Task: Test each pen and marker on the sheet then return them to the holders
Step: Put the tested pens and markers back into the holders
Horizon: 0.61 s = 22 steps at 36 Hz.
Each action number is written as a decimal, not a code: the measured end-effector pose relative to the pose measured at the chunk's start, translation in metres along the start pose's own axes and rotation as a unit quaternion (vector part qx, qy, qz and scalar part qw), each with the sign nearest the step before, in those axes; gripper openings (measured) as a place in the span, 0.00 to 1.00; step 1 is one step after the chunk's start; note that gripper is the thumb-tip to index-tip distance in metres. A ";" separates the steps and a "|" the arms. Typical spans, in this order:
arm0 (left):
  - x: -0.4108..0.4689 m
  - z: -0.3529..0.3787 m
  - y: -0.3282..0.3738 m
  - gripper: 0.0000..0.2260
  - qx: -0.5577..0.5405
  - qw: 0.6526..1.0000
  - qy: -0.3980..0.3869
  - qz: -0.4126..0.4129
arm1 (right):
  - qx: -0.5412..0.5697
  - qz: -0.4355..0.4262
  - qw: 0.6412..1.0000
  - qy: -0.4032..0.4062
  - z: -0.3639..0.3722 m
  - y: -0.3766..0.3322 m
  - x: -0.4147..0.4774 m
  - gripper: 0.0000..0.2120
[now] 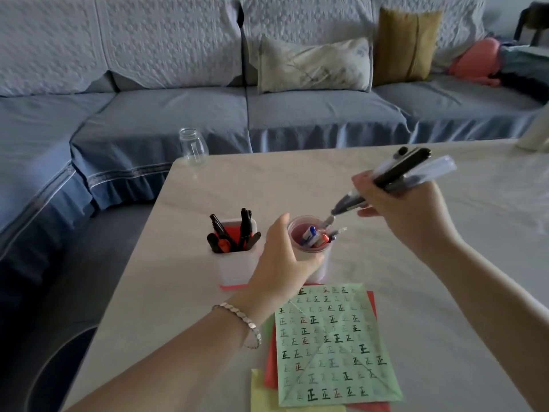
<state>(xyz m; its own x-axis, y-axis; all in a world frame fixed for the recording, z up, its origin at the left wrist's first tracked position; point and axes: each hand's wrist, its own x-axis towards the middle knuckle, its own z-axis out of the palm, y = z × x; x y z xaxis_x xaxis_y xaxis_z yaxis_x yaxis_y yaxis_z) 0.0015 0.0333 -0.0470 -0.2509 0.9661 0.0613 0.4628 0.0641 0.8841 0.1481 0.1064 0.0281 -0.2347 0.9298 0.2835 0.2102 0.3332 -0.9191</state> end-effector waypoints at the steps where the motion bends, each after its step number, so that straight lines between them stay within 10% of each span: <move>1: 0.002 0.004 -0.005 0.37 0.006 1.000 -0.004 -0.004 | -0.006 0.020 1.000 -0.009 0.006 0.004 0.004 0.02; 7: 0.024 0.017 -0.021 0.21 0.006 1.000 0.025 0.009 | -0.187 0.051 0.980 -0.045 0.044 0.039 0.018 0.08; 22: 0.034 0.017 -0.044 0.21 0.070 0.995 0.028 0.058 | -0.265 -0.015 0.960 -0.093 0.042 0.025 0.021 0.09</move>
<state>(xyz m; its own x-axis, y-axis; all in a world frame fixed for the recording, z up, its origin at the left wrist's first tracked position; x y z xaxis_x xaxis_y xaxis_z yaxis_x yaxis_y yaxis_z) -0.0133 0.0678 -0.0918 -0.2338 0.9538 0.1886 0.6044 -0.0093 0.7966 0.1086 0.1280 0.0000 -0.4033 0.8909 0.2090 0.6427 0.4384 -0.6282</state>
